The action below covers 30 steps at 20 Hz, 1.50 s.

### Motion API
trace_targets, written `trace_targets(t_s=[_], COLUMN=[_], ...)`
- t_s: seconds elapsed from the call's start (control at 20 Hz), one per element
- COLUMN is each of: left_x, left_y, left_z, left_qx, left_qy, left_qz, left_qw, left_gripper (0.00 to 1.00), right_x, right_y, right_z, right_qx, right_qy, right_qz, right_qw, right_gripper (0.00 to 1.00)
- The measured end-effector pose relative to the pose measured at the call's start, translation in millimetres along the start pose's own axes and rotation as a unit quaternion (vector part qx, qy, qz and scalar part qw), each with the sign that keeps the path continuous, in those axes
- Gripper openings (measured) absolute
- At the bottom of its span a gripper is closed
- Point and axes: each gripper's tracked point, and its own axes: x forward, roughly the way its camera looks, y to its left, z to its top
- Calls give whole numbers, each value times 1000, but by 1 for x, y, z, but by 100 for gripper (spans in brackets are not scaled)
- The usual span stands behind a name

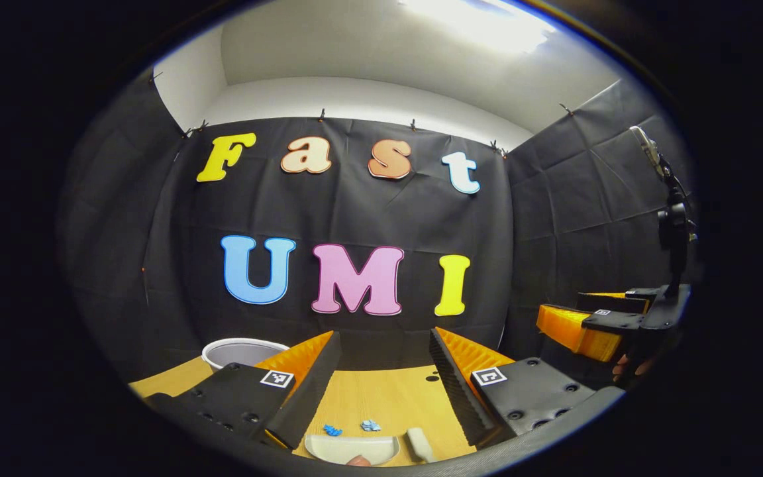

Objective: Pick up the small broom and dustpan from the desktop, sweep the trash into the dustpan with the broom, and then empty the trash into the garbage bin.

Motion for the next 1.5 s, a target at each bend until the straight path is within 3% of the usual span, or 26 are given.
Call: trace_targets(t_s=[0.05,0.1,0.25,0.3,1.25,1.3,1.35,1.5], left_x=[1,2,3,4,1,2,1,-3], left_y=[0,0,-2,-2,5,4,3,6], left_z=[1,1,1,2,-10,-17,-23,-33], left_qx=[0,1,5,7,7,7,4,-7], left_qy=[0,-1,0,0,13,21,30,43], left_qz=[0,-1,-2,-3,-3,-6,-9,-17], left_qw=[1000,1000,1000,1000,1000,1000,999,999], left_gripper=[80,80,80,80,80,80,80,80], right_x=[1,1,1,1,4,4,4,5], right_y=[-1,-2,-1,0,23,24,25,38], right_z=[1,3,3,2,-7,-8,-11,-21], right_qx=[1,1,3,3,3,1,-2,-1], right_qy=[-1,-2,-4,-2,12,13,16,36], right_qz=[-1,-2,-2,-1,18,19,19,30], right_qw=[1000,1000,1000,1000,1000,1000,1000,999], right_gripper=[90,97,97,90,90,96,90,90])
